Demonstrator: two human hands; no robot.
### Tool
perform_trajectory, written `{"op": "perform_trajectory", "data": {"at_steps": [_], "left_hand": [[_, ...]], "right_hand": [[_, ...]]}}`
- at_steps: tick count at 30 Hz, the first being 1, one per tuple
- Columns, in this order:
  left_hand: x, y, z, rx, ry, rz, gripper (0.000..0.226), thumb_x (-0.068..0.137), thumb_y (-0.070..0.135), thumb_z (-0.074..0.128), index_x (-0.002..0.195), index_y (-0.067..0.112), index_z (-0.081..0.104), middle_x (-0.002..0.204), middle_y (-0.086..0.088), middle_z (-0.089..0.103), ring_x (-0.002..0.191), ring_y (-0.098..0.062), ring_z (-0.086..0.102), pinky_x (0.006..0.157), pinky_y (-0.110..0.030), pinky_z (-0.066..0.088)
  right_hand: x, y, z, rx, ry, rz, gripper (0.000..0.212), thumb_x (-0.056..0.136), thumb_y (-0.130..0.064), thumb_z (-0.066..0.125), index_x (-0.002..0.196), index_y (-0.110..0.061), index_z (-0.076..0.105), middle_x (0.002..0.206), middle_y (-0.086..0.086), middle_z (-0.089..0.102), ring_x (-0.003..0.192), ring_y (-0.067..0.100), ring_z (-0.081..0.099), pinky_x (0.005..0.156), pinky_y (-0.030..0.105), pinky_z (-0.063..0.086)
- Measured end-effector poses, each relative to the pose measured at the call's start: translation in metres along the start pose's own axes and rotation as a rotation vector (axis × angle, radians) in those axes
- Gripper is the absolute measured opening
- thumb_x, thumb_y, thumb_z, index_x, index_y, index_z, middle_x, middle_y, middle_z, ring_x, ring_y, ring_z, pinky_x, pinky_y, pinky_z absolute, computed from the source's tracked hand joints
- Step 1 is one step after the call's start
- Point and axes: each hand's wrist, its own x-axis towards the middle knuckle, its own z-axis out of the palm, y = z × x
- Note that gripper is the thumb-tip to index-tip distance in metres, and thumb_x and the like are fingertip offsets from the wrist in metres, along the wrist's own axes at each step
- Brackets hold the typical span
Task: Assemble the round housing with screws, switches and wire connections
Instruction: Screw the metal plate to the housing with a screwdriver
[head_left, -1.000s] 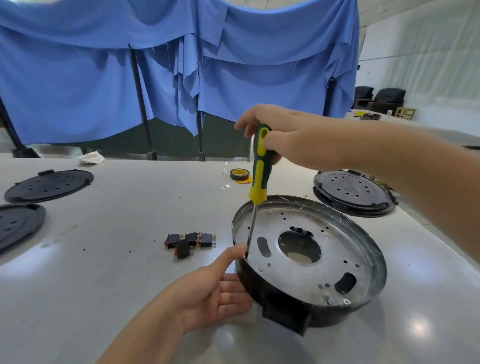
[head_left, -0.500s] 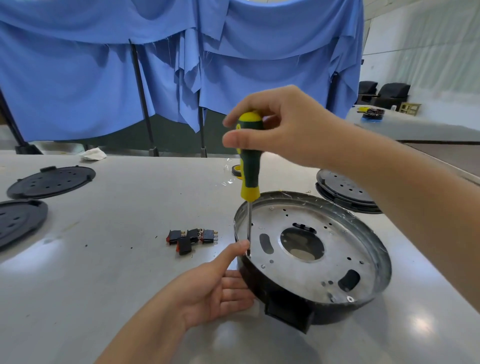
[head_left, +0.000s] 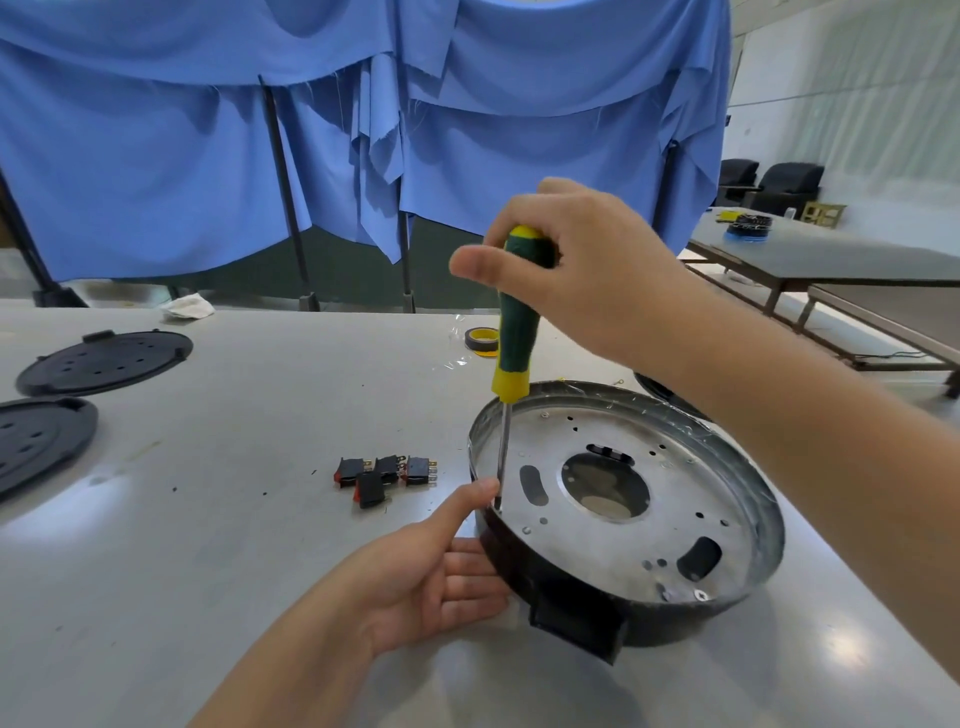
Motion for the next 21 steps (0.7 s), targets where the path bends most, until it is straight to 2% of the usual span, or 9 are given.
{"op": "perform_trajectory", "data": {"at_steps": [2,5,7,9,11,14,17,19,21], "left_hand": [[0.000,0.000,0.000,0.006,-0.003,0.001,0.086,0.046,0.059,0.080,0.105,-0.002,0.065,0.096,-0.018,0.075,0.075,-0.023,0.073,0.064,-0.029,0.059],[0.000,0.000,0.000,0.006,-0.005,-0.005,0.089,0.046,0.059,0.080,0.107,-0.003,0.065,0.098,-0.018,0.074,0.078,-0.023,0.074,0.065,-0.029,0.059],[0.000,0.000,-0.001,0.001,-0.004,-0.004,0.090,0.045,0.059,0.081,0.108,-0.003,0.064,0.100,-0.018,0.074,0.080,-0.024,0.074,0.066,-0.029,0.059],[0.000,0.000,-0.001,-0.001,-0.008,-0.003,0.090,0.046,0.059,0.081,0.109,-0.003,0.064,0.101,-0.019,0.074,0.080,-0.025,0.074,0.065,-0.029,0.059],[0.000,0.000,-0.001,0.002,-0.011,-0.005,0.090,0.047,0.059,0.080,0.109,-0.003,0.064,0.101,-0.019,0.074,0.081,-0.024,0.074,0.065,-0.029,0.059],[0.000,0.001,0.000,0.006,-0.011,-0.005,0.089,0.047,0.059,0.080,0.109,-0.003,0.064,0.101,-0.019,0.074,0.080,-0.024,0.074,0.065,-0.029,0.059],[0.000,0.001,0.000,0.011,-0.014,-0.002,0.086,0.046,0.059,0.080,0.105,-0.003,0.066,0.099,-0.019,0.074,0.077,-0.024,0.074,0.064,-0.029,0.059],[0.000,0.000,0.000,0.010,-0.011,0.000,0.083,0.046,0.059,0.080,0.100,-0.002,0.068,0.097,-0.019,0.074,0.076,-0.024,0.074,0.063,-0.029,0.059],[0.000,0.000,0.000,0.011,-0.010,0.000,0.082,0.046,0.059,0.080,0.100,-0.002,0.068,0.098,-0.019,0.074,0.076,-0.024,0.074,0.064,-0.029,0.059]], "right_hand": [[-0.001,0.002,0.003,-0.027,-0.099,-0.020,0.040,0.099,-0.046,0.035,0.113,-0.016,0.058,0.101,-0.004,0.054,0.088,0.010,0.050,0.072,0.021,0.037],[0.000,0.001,-0.005,0.519,-0.299,0.131,0.038,0.100,-0.016,0.036,0.137,-0.019,0.044,0.130,0.002,0.054,0.115,0.018,0.054,0.102,0.033,0.042],[-0.001,0.001,-0.011,0.616,-0.258,0.084,0.031,0.095,-0.021,0.055,0.126,-0.019,0.057,0.110,0.006,0.066,0.096,0.010,0.066,0.092,0.025,0.051],[-0.002,0.002,-0.007,0.383,-0.110,0.029,0.032,0.080,-0.045,0.070,0.097,-0.019,0.067,0.082,0.003,0.064,0.066,0.002,0.058,0.069,0.013,0.049],[-0.005,0.002,-0.001,0.106,-0.002,0.050,0.050,0.077,-0.064,0.060,0.082,-0.014,0.059,0.073,0.001,0.052,0.060,0.007,0.044,0.057,0.019,0.037],[-0.006,0.002,0.008,0.120,-0.051,0.129,0.047,0.095,-0.053,0.038,0.090,-0.009,0.051,0.079,0.004,0.050,0.064,0.014,0.044,0.058,0.020,0.039],[-0.006,0.004,0.007,0.634,-0.175,0.224,0.027,0.101,-0.017,0.030,0.107,-0.011,0.055,0.108,0.016,0.061,0.098,0.024,0.059,0.091,0.032,0.052],[-0.006,0.004,0.003,0.825,-0.175,0.203,0.026,0.099,-0.009,0.037,0.112,-0.016,0.058,0.110,0.011,0.064,0.101,0.022,0.064,0.090,0.032,0.054],[-0.007,0.004,0.004,0.667,-0.044,0.134,0.013,0.093,-0.023,0.059,0.104,-0.017,0.063,0.091,0.003,0.065,0.080,0.017,0.066,0.078,0.020,0.055]]}}
